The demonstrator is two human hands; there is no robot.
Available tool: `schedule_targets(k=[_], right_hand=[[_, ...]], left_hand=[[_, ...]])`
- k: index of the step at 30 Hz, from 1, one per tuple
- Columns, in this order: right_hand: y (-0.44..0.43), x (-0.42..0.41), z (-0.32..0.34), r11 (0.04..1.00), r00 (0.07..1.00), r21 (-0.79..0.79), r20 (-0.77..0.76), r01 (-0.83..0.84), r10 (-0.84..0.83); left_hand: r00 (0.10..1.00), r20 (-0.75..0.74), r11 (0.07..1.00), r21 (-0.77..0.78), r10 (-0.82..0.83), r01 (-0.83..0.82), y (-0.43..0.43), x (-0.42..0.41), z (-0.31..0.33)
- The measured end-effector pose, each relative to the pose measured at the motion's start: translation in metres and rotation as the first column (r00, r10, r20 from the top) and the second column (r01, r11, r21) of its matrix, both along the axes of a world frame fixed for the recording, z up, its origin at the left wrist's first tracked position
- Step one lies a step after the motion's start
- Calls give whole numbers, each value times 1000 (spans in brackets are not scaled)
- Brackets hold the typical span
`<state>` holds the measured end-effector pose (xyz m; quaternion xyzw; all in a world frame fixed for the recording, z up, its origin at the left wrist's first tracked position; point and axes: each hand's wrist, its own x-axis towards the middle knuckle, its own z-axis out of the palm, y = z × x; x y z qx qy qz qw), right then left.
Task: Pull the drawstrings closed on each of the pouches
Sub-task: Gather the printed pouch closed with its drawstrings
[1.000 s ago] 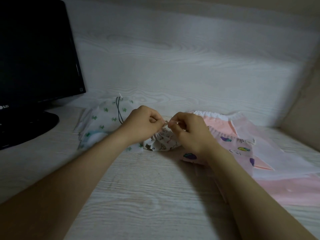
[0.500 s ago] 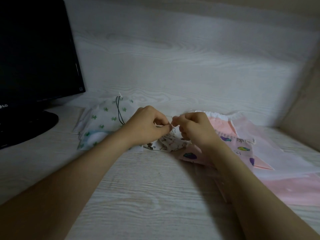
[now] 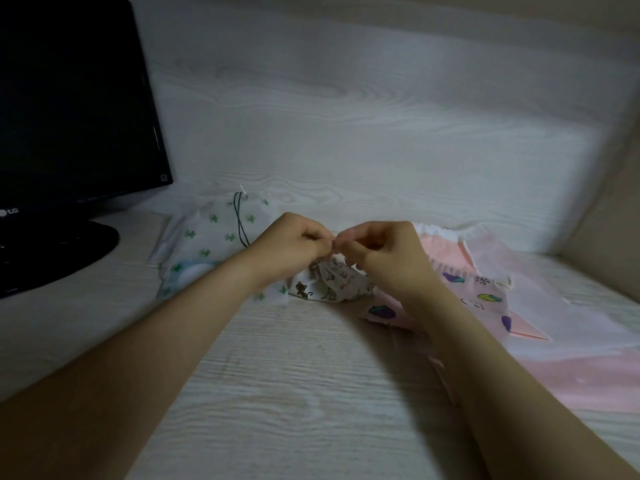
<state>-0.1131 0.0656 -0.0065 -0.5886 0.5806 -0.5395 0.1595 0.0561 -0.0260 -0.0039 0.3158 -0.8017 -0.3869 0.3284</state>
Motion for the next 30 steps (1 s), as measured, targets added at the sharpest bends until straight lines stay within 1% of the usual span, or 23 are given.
schedule_targets(k=[3, 8, 12, 16, 18, 21, 22, 24, 27, 30], right_hand=[[-4, -3, -4, 998, 987, -28, -149, 55, -58], [-1, 0, -4, 992, 966, -92, -233, 89, -108], [-3, 5, -4, 974, 921, -180, -338, 140, -195], [-3, 4, -7, 965, 911, -227, -355, 135, -211], [-4, 2, -7, 970, 921, -221, -349, 98, -173], [-4, 2, -8, 985, 927, -169, -366, 23, -85], [-4, 1, -8, 986, 922, -162, -378, 22, -83], [-4, 0, -7, 982, 908, -182, -401, 55, -125], [-6, 2, -7, 964, 870, -259, -457, 67, -183], [-7, 4, -8, 959, 849, -272, -487, 76, -206]], left_hand=[[1000, -6, 1000, 12, 19, -19, 1, -1, 1], [999, -41, 999, 45, 30, -28, 1, -1, 1], [999, -51, 996, 82, -11, 15, 1, -2, 1], [998, -62, 998, 62, -10, 14, 1, -5, -1], [998, -68, 998, 66, 2, 2, -1, -4, -2], [999, -45, 998, 59, 15, -13, -1, -2, -3], [999, -39, 998, 55, 20, -18, -1, -2, -2], [999, -35, 998, 65, 24, -22, 1, -2, 0], [998, -47, 997, 59, 44, -41, 3, -2, 2], [999, -14, 999, 25, 31, -31, 5, -1, 4]])
